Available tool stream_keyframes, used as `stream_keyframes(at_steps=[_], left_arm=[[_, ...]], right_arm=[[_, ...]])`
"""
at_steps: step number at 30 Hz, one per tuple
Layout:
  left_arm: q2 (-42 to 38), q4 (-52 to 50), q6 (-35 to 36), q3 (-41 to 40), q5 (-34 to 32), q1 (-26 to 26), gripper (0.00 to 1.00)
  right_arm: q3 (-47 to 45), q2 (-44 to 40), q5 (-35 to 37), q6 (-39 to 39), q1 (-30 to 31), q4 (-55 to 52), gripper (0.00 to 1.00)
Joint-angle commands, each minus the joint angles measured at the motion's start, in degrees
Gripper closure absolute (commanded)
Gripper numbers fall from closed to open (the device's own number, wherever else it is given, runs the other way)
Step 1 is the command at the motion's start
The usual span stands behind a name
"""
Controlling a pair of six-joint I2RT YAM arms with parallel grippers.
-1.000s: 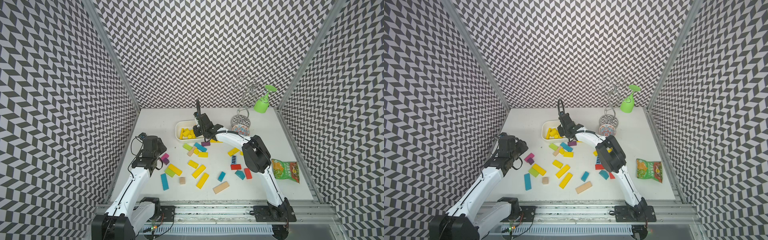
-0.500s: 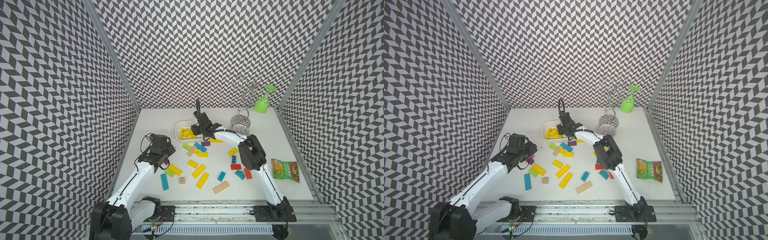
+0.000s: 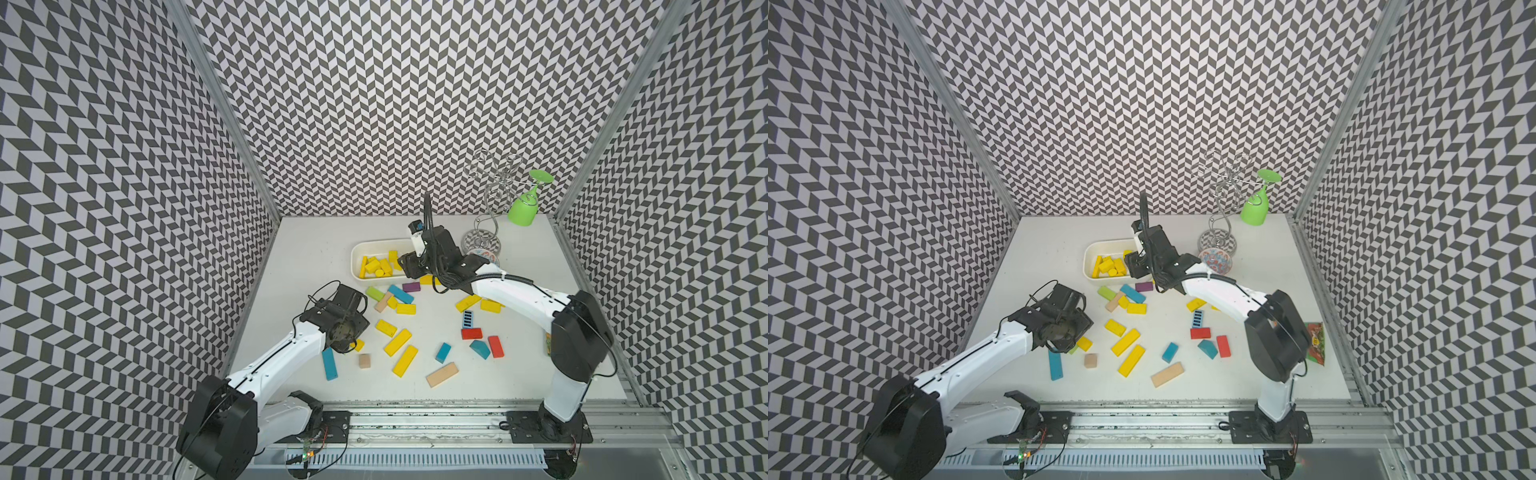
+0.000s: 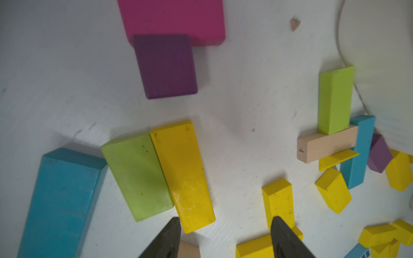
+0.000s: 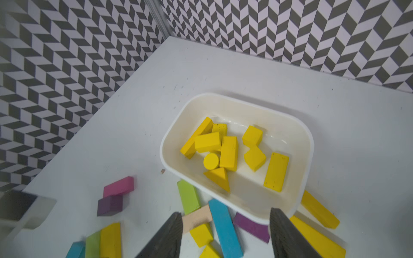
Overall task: Pick out the yellow building blocks
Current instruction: Place the building block in the storage box, then pick up the building block from the center of the board.
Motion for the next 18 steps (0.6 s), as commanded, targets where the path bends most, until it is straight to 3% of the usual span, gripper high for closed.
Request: stream_keyframes(at_steps=[1, 9, 18], left_arm=[[1.3, -2.6, -3.1, -0.5, 1.0, -1.0, 0.32], [8.9, -1.8, -2.5, 1.4, 2.3, -2.1, 0.29], [13.9, 2.5, -1.4, 2.1, 2.3, -2.8, 0.44]], right_arm=[[-6.8, -4.2, 2.6, 2.2, 1.0, 2.0, 0.37], [-13.8, -10.4, 5.3, 4.9, 2.4, 0.6, 0.37], [-15.0, -12.7, 7.0, 5.0, 2.9, -1.5, 0.37]])
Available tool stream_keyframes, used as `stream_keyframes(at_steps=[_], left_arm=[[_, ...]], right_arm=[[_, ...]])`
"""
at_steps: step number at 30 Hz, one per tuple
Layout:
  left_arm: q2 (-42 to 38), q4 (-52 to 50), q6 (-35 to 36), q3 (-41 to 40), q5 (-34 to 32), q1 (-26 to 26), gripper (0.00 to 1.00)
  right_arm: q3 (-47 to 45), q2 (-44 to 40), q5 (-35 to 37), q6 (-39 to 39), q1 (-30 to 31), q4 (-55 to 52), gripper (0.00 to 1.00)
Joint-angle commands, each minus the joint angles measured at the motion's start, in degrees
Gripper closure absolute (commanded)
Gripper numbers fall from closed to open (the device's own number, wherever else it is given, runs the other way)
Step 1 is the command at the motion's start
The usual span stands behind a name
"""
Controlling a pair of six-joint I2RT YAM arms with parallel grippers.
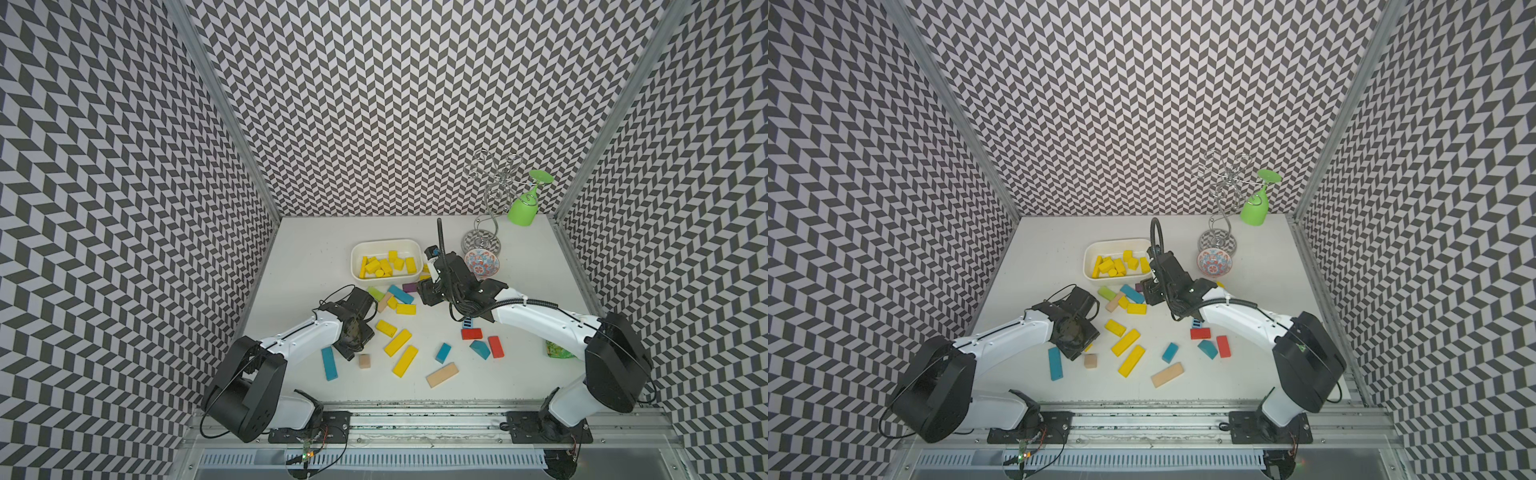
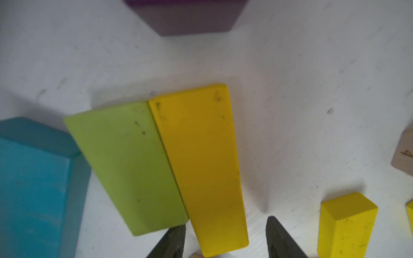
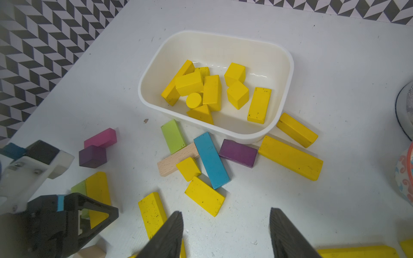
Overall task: Pick out the yellow building blocks
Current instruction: Pick up the building block from the center of the board.
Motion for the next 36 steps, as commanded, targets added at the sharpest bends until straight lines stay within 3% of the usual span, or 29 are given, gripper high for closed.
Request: stream_keyframes(at_steps=[1, 8, 18, 21, 25, 28, 31, 36], left_arm=[[2.5, 2.6, 1.1, 1.3, -0.9, -0.2, 0.46], [6.3, 0.6, 3.4, 4.3, -6.5, -0.1, 0.57], [11.1, -1.3, 4.6, 5.6, -9.5, -0.3, 0.80], [9.5, -2.1, 5.6, 6.8, -11.9, -1.1, 0.92], [4.9, -4.6, 7.0, 9.1, -18.1, -3.8, 1.00], [-0.1, -5.5, 8.4, 10.0, -23.0, -6.3, 1.00], [-5.2, -1.3, 14.6, 10.0, -25.8, -6.8, 1.00], [-9.6, 10.4, 35.6, 11.3, -27.3, -5.1, 1.00]], right_arm=[[-0.5, -2.3, 1.8, 0.8, 0.5, 0.3, 0.37], [-1.7, -3.4, 2.2, 1.2, 0.6, -0.1, 0.38], [-1.7, -3.8, 3.1, 1.3, 0.7, -0.7, 0.38], [-1.7, -3.8, 3.2, 1.3, 0.6, -0.6, 0.38], [-1.6, -3.7, 3.2, 1.3, 0.6, -0.6, 0.38], [-1.7, -3.8, 3.4, 1.3, 0.6, -0.6, 0.38], [-1.8, -4.3, 3.8, 1.5, 0.6, -0.5, 0.39], [-4.1, -6.8, 6.7, 3.2, 0.6, 1.8, 0.39]])
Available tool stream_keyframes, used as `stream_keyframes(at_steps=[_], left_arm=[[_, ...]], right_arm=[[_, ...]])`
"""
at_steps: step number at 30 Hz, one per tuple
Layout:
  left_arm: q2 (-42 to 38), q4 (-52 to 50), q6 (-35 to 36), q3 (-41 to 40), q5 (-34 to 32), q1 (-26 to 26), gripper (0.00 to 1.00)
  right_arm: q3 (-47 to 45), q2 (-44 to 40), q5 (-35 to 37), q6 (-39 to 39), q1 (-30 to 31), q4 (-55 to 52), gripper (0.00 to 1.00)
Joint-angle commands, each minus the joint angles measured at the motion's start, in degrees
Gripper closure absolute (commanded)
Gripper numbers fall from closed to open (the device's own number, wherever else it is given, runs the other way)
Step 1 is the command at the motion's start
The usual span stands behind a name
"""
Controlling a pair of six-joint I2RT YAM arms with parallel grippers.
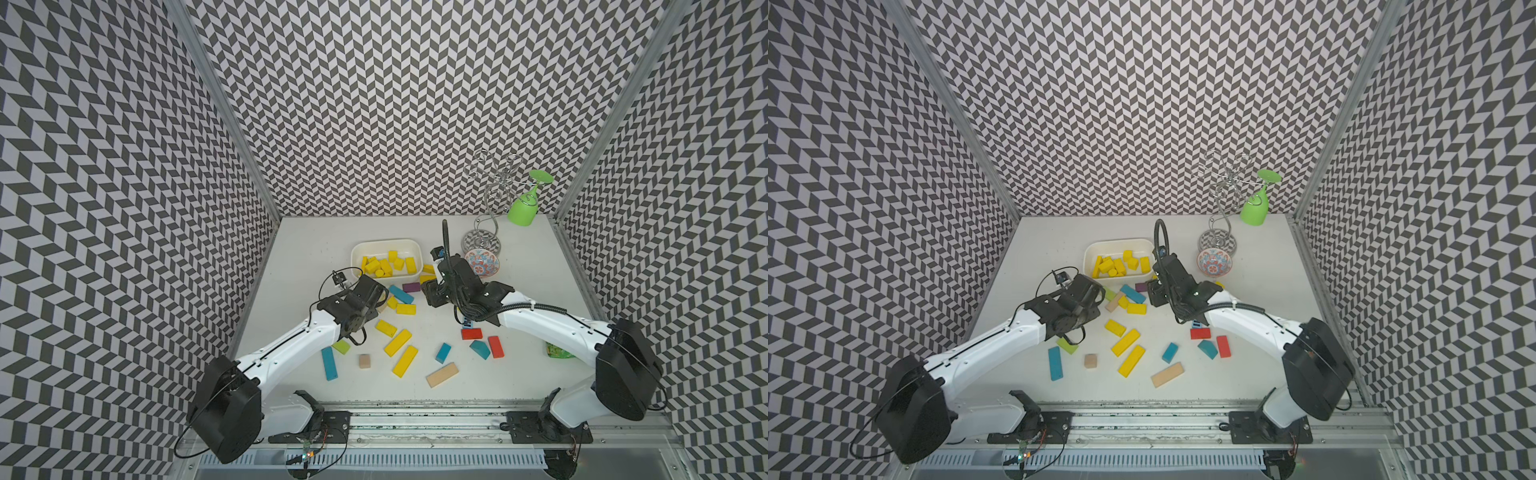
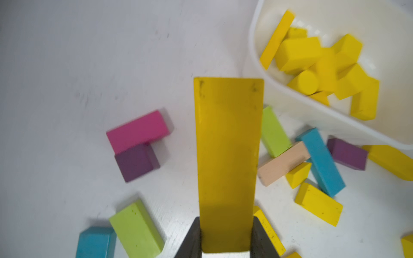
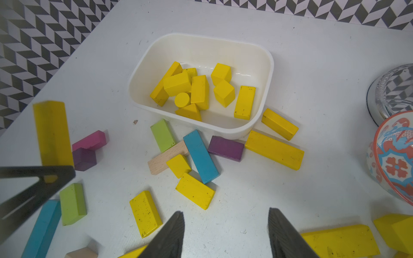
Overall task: Pick out the yellow building blocks
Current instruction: Pick up the building block from the center of the board, then place the building block in the storage box.
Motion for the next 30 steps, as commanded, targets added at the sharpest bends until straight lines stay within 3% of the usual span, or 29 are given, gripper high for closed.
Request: stream_keyframes(at_steps=[1, 4, 10, 17, 26, 30], left_arm=[[-1.2, 10.1, 18.2, 2.6, -1.1, 2.4, 1.00], [0.5, 16.4, 27.0, 4.8, 9.0, 7.6, 1.00], [13.1, 17.1, 34.8, 15.0, 11.1, 12.0, 1.00], [26.4, 15.3, 33.4, 23.2, 13.2, 16.6, 1.00], [36.9, 14.5, 34.4, 29.2, 14.0, 18.1, 0.99], [38.9, 14.2, 32.5, 29.5, 13.5, 18.1, 0.81]], right_arm=[[-1.6, -3.3, 3.2, 2.2, 0.4, 3.3, 0.39], [-2.1, -3.3, 3.9, 2.3, 0.4, 4.4, 0.39], [-0.4, -1.1, 3.8, 1.8, -0.1, 4.2, 0.39], [1.5, 2.1, 1.5, 1.8, -1.1, 4.5, 0.39], [4.8, 6.1, -1.2, 0.4, -3.0, 3.6, 0.39], [5.3, 6.7, -1.6, 0.2, -3.5, 3.4, 0.39]])
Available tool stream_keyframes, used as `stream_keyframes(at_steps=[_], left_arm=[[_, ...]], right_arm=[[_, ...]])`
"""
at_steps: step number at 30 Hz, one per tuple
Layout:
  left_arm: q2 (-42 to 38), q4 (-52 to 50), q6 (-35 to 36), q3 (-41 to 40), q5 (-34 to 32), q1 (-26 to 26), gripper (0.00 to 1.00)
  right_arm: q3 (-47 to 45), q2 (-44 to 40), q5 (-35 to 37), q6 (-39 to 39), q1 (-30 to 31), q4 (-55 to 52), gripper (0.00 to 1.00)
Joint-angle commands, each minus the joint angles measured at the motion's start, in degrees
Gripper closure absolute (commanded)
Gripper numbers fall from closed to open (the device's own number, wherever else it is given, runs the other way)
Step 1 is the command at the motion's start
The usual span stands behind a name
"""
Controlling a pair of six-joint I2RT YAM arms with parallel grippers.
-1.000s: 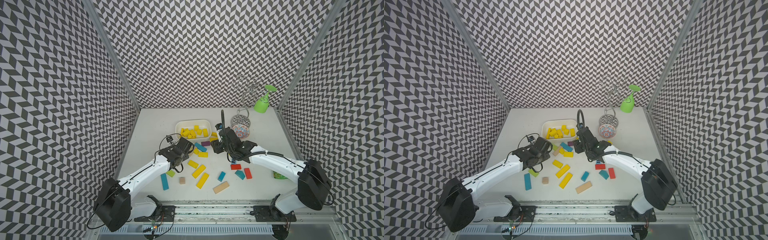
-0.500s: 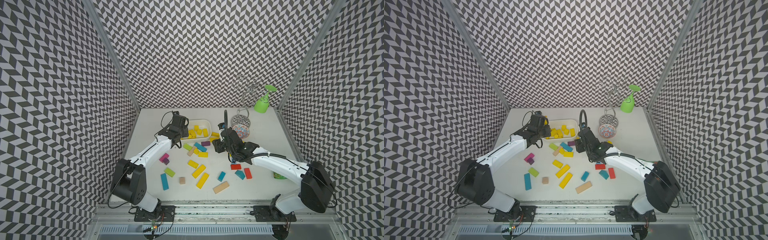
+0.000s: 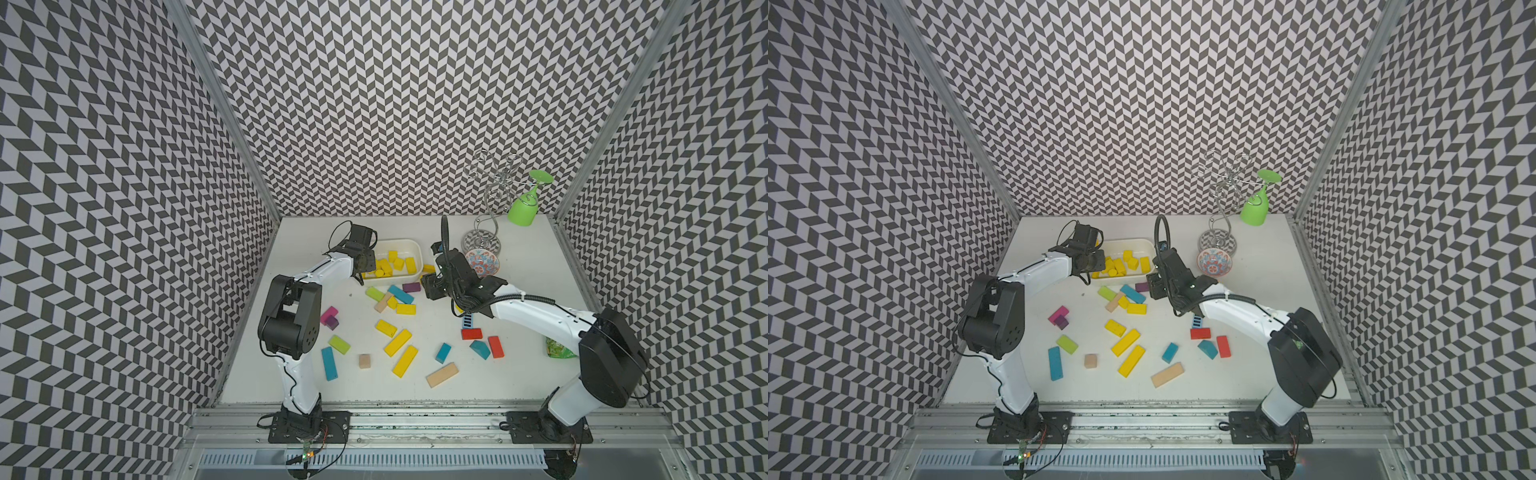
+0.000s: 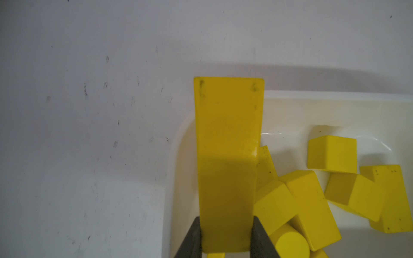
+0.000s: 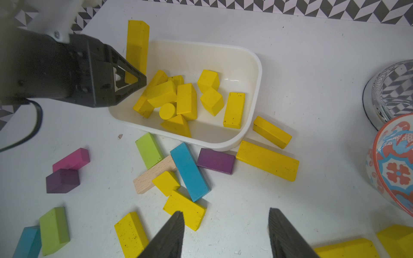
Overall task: Pick out the yellow building blocks
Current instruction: Place the building block in the storage box.
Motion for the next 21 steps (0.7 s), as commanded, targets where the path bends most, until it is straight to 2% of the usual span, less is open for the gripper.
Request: stream_keyframes(at_steps=[1, 3, 5, 10, 16, 21], left_arm=[[1.1, -0.6, -1.4, 2.0, 0.4, 0.2, 0.77], [1.4, -0.6, -2.0, 2.2, 0.5, 0.2, 0.69], [1.3, -0.6, -2.5, 2.3, 0.7, 0.1, 0.56], [-0.6, -1.0, -2.8, 2.5, 0.8, 0.0, 0.39], [-7.5, -1.4, -3.9, 1.6, 0.0, -0.6, 0.36], [-18.3, 1.9, -6.4, -4.5, 1.2, -1.1, 0.38]], right_arm=[[1.5, 0.7, -0.8, -0.5, -0.5, 1.7, 0.39], [1.5, 0.5, -0.8, -0.6, -0.7, 1.6, 0.38], [1.3, 0.3, -0.8, -0.9, -1.0, 1.4, 0.38], [0.3, -0.8, -1.1, -1.2, -1.2, 1.4, 0.39], [-1.7, -3.1, -6.5, -4.1, -1.1, 1.8, 0.39], [-5.7, -5.8, -15.9, -13.8, 2.2, 3.6, 0.38]])
